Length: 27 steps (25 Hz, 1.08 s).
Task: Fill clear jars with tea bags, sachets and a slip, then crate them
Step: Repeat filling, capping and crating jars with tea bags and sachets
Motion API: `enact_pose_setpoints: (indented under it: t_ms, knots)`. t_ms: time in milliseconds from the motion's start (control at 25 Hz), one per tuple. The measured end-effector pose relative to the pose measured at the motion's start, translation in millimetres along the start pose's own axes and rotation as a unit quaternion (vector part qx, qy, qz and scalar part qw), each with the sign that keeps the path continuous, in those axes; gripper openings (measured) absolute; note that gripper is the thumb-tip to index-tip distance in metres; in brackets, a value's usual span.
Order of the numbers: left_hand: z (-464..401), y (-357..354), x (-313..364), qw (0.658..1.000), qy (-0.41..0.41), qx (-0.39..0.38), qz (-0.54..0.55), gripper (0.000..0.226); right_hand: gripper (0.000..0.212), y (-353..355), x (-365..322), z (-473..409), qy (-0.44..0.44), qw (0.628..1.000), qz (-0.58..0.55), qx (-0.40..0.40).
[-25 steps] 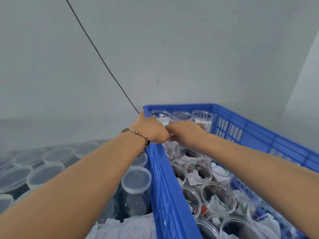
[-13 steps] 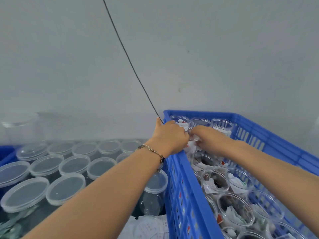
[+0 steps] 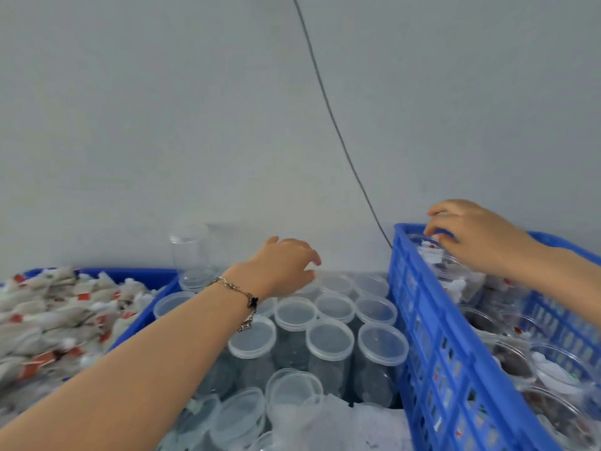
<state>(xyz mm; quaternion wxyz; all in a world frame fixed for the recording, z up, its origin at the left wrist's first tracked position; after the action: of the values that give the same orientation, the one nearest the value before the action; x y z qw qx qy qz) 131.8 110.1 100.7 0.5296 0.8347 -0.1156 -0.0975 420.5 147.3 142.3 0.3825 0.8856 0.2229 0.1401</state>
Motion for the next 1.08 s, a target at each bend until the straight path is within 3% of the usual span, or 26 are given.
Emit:
enact_pose_setpoints:
  t_ms: [200, 360, 520, 640, 720, 800, 920, 1080]
  knots:
    - [41, 26, -85, 0.991, 0.091, 0.087, -0.046, 0.031, 0.024, -4, -70, -44, 0.093, 0.992, 0.049, -0.073]
    - [67, 15, -152, 0.957, 0.268, 0.08, -0.078, 0.033, 0.029, -50, -137, -90, 0.115, 0.98, 0.086, -0.135]
    - [80, -24, -211, 0.902, 0.429, 0.037, 0.021, 0.044, 0.038, -127, -210, -124, 0.061, 0.981, -0.058, -0.175]
    - [68, -63, -246, 0.851, 0.494, 0.076, 0.161, 0.069, 0.049, -194, -260, -146, -0.109, 0.942, -0.251, -0.196]
    - [57, -86, -260, 0.818, 0.514, 0.113, 0.232, 0.084, 0.049, -232, -284, -155, -0.247, 0.881, -0.354, -0.195]
    - [49, -105, -273, 0.804, 0.511, 0.151, 0.262, 0.1, 0.054, -265, -306, -161, -0.303, 0.83, -0.417, -0.213]
    - [41, -119, -294, 0.799, 0.492, 0.192, 0.287, 0.112, 0.069, -296, -325, -164, -0.279, 0.815, -0.455, -0.226]
    - [43, -115, -290, 0.802, 0.465, 0.215, 0.307, 0.097, 0.067, -289, -327, -157, -0.256, 0.804, -0.486, -0.227]
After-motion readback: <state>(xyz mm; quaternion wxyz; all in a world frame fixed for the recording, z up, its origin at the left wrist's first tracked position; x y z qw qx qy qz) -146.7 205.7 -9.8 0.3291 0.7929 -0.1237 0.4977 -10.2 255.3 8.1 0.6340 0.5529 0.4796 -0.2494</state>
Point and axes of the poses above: each hand's wrist, its own z-axis away from the middle knuckle, its own y-axis out of the back of the hand, x = y × z, the point moved 2 cm from there along -z, towards the middle knuckle, and after that the axes turned 14 degrees about x, right-handed, at the moved point
